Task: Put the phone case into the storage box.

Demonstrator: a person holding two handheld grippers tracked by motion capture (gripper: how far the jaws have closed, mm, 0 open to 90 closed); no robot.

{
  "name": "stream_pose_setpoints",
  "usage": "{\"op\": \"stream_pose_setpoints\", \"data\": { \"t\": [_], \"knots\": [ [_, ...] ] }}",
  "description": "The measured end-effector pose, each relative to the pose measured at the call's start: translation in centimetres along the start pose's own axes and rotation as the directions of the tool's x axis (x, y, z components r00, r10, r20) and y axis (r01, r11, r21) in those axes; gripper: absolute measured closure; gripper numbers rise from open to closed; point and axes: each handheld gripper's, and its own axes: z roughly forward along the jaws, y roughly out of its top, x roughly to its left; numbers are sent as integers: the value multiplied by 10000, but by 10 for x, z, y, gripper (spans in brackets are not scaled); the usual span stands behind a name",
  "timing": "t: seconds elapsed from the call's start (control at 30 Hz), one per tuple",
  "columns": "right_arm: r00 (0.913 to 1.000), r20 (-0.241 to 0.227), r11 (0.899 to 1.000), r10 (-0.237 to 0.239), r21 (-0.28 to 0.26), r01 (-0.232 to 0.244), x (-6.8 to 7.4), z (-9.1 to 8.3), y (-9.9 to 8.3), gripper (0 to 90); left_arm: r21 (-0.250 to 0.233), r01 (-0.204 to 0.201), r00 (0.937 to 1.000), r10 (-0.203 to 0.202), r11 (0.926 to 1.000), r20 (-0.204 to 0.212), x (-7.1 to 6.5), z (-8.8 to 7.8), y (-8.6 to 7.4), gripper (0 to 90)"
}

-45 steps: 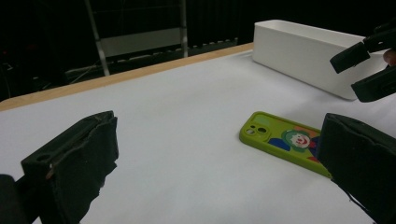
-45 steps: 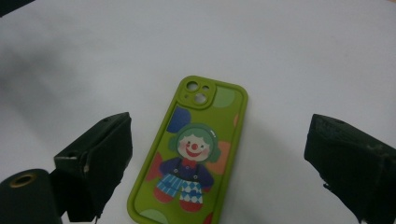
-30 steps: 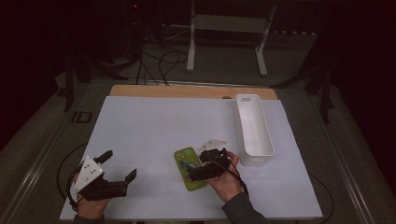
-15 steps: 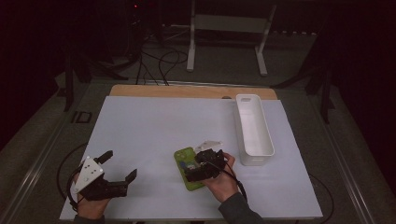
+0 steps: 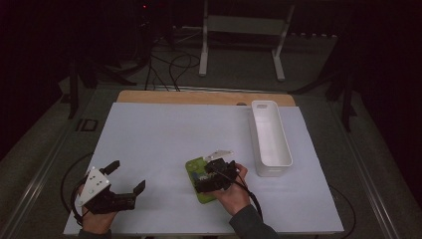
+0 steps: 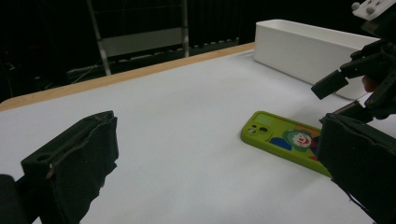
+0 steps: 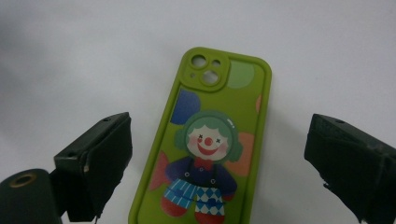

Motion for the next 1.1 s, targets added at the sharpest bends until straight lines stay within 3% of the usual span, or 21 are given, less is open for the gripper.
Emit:
{"op": "stream_pose_setpoints", "data": {
  "t": [1.1],
  "knots": [
    [9998,-161,9968,72,801,-58,9,22,-2,75,-1,9,10000,-9,10000,-20,0,0,0,0]
  ]
}}
